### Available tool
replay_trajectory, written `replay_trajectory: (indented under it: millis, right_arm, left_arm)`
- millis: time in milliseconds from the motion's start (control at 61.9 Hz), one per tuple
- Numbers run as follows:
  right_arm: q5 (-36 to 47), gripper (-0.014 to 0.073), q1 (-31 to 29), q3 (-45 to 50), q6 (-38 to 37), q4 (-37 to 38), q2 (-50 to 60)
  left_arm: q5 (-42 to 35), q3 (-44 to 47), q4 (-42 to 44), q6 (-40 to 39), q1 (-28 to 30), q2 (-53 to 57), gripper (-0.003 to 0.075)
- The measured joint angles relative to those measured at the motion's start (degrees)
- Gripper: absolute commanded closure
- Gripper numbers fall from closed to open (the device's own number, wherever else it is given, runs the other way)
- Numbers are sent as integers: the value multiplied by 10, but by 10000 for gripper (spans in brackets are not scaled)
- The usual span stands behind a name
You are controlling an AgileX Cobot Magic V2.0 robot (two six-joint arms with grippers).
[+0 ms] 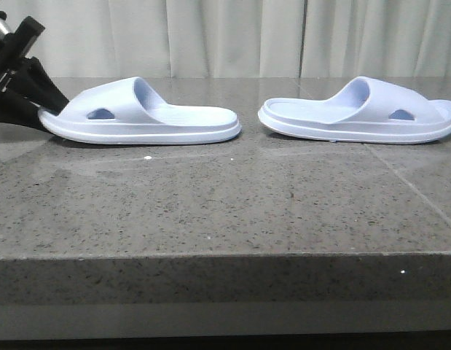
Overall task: Insert blue slippers together front up
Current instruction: 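Grasp the heel of the slipper nearest the left gripper and lift it, then grasp the other slipper's heel with the right gripper and lift it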
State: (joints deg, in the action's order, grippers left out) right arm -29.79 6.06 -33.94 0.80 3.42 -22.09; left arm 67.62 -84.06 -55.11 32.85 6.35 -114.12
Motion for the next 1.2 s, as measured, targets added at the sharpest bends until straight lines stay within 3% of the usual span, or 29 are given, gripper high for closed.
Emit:
replay_trajectory:
  millis: [113,468,824,1066,1195]
  right_arm:
    - [0,-30,0,0,0,0,0]
    - [-26,4,0,-29,0,-1,-35]
    - [-117,16,-4,-228,-71,-2,-296]
    - [-153,16,-85,-334,-81,-27,-468]
    - [-172,16,-146,-382,-27,-93,-554]
  left_arm:
    - [7,1,-14,17,0,-3,739]
    - [14,3,-75,33,11,0,739]
    - [14,-36,-78,-1,17,44,739]
    - [14,-43,-73,-6,17,63,739]
    - [14,-43,-69,-6,17,63,739]
